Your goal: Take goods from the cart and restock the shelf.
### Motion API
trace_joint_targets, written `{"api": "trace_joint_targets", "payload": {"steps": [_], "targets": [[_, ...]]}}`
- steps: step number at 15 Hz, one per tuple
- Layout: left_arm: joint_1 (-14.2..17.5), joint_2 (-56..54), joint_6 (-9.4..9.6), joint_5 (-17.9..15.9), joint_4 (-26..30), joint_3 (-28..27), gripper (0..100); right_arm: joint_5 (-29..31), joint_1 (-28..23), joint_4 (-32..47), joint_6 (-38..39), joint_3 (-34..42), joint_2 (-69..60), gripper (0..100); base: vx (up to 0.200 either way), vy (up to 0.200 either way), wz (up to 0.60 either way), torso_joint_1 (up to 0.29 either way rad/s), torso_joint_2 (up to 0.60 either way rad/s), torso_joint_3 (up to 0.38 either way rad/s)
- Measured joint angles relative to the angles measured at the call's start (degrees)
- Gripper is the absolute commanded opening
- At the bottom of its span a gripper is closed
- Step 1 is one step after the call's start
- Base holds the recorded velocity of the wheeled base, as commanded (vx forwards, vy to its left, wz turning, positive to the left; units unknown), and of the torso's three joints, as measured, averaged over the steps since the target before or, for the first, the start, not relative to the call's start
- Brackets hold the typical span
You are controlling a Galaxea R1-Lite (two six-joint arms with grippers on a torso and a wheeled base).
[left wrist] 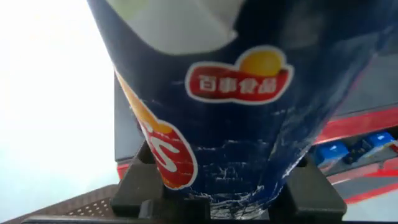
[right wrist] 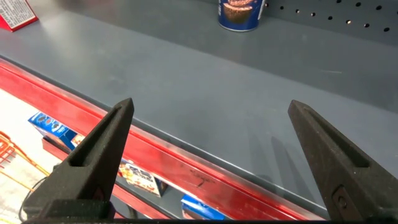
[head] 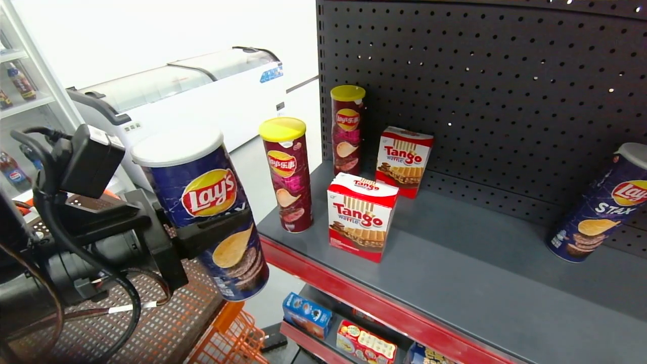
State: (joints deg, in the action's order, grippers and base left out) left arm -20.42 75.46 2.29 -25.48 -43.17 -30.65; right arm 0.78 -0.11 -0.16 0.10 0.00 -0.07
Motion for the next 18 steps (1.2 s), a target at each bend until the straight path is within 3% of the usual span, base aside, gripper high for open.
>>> {"api": "trace_joint_targets", "payload": {"steps": [2,4,6,8,9,11,18], "targets": [[-0.79,-0.02,0.00,-0.57,0.12,-0.11,0,-0.02,0.01,0.00,-0.02,0.00,0.00,100,0.000,0.000,0.00,0.000,0.00,0.000],[-3.63,0.01,0.09,-1.04,0.45,0.28,0,-0.18,0.01,0.00,-0.12,0.00,0.00,100,0.000,0.000,0.00,0.000,0.00,0.000],[-5.90,0.01,0.77,-1.04,4.04,0.37,0,-0.16,0.04,0.00,-0.10,0.00,0.00,100,0.000,0.000,0.00,0.000,0.00,0.000],[-8.19,-0.07,4.52,-1.01,7.89,0.39,0,-0.18,0.00,0.00,-0.15,0.00,0.00,100,0.000,0.000,0.00,0.000,0.00,0.000],[-8.72,-0.07,5.34,-1.01,8.39,0.39,0,-0.18,0.00,0.00,-0.10,0.00,0.00,100,0.000,0.000,0.00,0.000,0.00,0.000],[-9.20,0.09,5.61,-1.10,8.55,0.20,0,-0.18,0.00,0.00,-0.10,0.00,0.00,100,0.000,0.000,0.00,0.000,0.00,0.000],[-10.61,4.17,5.91,-1.07,5.81,-2.43,0,-0.16,0.00,0.02,-0.10,0.00,0.00,100,0.000,0.000,-0.60,0.000,0.00,0.004]]}}
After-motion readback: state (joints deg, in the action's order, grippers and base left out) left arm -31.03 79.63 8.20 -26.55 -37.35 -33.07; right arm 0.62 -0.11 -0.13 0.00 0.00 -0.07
